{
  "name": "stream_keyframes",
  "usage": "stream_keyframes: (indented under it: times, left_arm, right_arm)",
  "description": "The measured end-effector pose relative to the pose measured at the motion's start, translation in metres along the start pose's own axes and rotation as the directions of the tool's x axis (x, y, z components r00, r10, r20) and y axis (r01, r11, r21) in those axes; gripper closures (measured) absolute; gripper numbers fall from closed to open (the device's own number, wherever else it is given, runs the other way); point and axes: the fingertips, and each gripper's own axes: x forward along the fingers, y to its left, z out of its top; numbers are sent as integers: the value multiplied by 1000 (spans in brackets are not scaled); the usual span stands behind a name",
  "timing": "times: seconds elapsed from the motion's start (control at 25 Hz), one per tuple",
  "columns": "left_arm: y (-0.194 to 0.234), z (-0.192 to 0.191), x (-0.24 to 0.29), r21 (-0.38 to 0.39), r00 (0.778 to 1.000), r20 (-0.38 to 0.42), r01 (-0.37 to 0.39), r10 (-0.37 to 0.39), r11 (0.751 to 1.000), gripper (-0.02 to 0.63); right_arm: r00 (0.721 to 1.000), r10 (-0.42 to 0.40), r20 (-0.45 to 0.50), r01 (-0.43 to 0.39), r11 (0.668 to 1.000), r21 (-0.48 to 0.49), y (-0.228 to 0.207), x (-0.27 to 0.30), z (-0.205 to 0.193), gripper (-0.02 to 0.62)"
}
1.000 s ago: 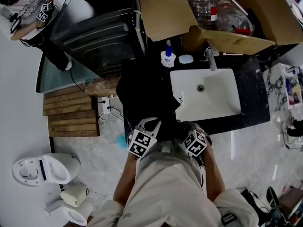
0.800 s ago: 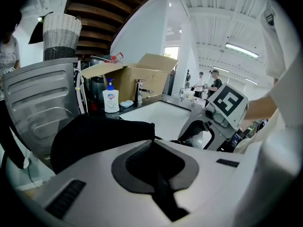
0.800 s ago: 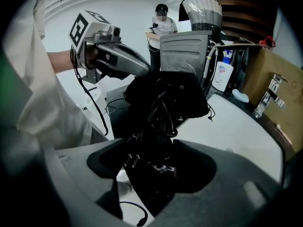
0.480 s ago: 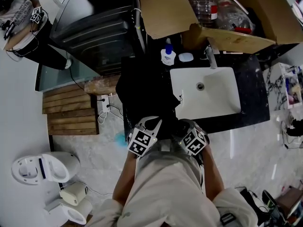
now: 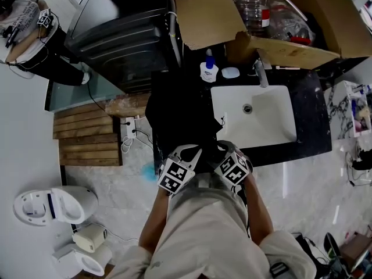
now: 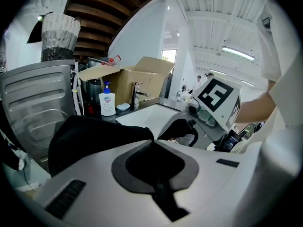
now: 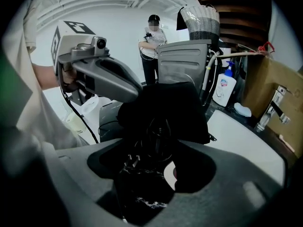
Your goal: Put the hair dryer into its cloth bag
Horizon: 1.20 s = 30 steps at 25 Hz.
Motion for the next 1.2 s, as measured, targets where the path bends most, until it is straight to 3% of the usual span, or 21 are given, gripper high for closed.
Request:
stream_keyframes:
  times: [0.4, 0.48, 0.52, 0.56, 0.6, 0.72, 0.92, 1.2]
  left_arm:
    - [-8, 3, 4, 11, 999, -2, 34, -34, 999, 597]
    - [-10, 4, 6, 13, 999, -2, 44, -44, 999, 597]
    - [-11, 4, 7, 14, 999, -2, 48, -48, 999, 597]
    - [-12, 5, 8, 16, 999, -2, 53, -53, 998, 597]
    - [-13, 6, 9, 17, 998, -2, 57, -57, 998, 597]
    - [-15, 6, 12, 14, 998, -2, 67, -66, 998, 597]
    - [-21, 6, 19, 19, 996, -14, 85, -85, 996, 597]
    - [-10, -12, 27, 12, 998, -62, 24, -23, 1000, 595]
  right_arm:
    - [998, -14, 62, 12, 1000, 24, -16, 20, 20, 296]
    - [993, -48, 104, 42, 998, 55, -25, 21, 27, 296]
    - [987, -88, 137, 76, 993, 87, -34, 19, 32, 320]
    - [978, -130, 163, 112, 987, 118, -43, 17, 36, 455]
    - [972, -154, 177, 132, 983, 128, -49, 17, 39, 493]
    - [975, -132, 180, 115, 988, 104, -52, 20, 42, 495]
    - [965, -143, 220, 111, 982, 153, -55, 20, 41, 495]
    - [971, -158, 180, 134, 982, 136, -53, 7, 19, 480]
